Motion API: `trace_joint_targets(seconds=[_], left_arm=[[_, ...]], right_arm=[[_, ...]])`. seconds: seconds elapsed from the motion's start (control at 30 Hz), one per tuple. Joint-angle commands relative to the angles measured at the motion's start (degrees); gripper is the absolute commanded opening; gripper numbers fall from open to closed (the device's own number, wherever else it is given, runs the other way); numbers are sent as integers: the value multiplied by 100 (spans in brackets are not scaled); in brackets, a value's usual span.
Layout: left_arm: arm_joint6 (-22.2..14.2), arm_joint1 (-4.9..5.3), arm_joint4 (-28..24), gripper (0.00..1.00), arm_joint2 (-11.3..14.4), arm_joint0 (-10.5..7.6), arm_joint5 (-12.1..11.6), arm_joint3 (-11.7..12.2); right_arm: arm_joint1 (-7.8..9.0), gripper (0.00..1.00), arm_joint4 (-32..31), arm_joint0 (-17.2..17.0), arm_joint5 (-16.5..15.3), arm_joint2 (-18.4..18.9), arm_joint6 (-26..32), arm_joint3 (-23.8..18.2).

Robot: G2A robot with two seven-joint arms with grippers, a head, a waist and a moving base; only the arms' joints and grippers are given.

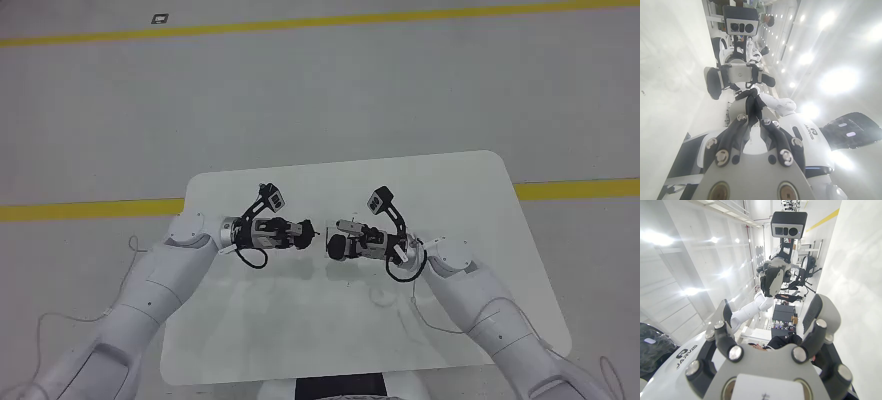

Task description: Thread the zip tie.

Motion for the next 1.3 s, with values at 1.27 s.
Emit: trace_joint_targets(seconds=[1.27], left_arm=[[-31, 436, -538, 0, -253, 728, -356, -671]], right_arm=[[0, 100, 0, 0, 0, 0, 0, 0]])
